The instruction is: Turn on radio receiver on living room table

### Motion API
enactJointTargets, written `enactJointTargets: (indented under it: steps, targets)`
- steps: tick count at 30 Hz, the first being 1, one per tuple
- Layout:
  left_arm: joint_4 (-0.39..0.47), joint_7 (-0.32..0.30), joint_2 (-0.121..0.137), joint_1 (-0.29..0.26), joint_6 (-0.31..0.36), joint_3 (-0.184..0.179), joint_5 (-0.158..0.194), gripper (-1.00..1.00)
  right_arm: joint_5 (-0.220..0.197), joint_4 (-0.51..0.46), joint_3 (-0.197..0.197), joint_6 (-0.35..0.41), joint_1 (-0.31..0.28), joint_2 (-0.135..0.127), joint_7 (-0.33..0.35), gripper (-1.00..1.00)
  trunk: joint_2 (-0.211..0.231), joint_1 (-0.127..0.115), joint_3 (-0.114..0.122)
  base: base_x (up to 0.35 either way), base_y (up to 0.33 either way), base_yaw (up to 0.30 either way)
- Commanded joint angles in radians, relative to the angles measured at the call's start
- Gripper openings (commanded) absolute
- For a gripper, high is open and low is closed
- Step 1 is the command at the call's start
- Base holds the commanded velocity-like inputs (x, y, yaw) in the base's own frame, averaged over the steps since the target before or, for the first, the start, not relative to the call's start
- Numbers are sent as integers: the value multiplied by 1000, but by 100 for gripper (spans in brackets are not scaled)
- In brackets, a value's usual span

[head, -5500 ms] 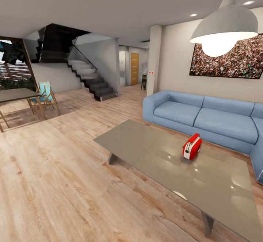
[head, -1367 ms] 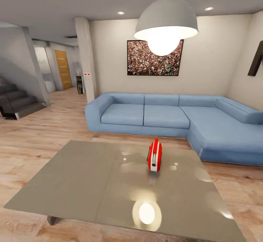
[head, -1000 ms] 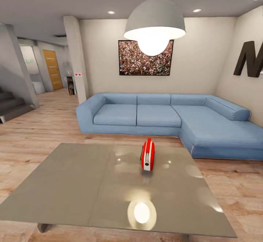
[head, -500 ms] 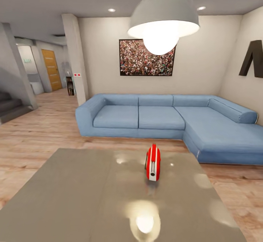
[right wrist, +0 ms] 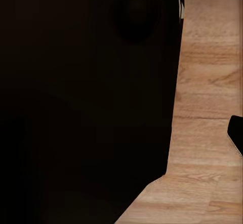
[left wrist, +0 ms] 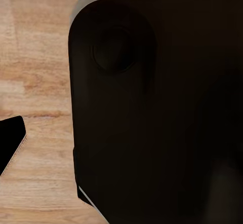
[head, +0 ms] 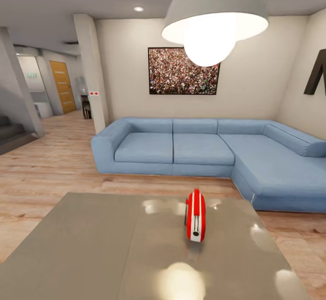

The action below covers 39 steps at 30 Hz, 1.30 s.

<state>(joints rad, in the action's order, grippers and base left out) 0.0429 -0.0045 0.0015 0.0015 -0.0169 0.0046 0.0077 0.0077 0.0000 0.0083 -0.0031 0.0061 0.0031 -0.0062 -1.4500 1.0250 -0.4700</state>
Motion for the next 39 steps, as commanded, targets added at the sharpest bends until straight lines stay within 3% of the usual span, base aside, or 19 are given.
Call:
enactJointTargets:
  steps: [1, 30, 39]
  targets:
    - [0, 0, 0, 0, 0, 0, 0, 100, 0, 0, 0, 0, 0, 0, 0, 100, 0, 0, 0, 311, 2, 0]
    - [0, 1, 0, 0, -2, 0, -2, 100, -4, 0, -4, -1, 0, 0, -1, 100, 0, 0, 0, 170, 0, 0]
    - [0, 1, 0, 0, -2, 0, -2, 100, -6, 0, -5, -1, 0, 0, -2, 100, 0, 0, 0, 6, 0, -212]
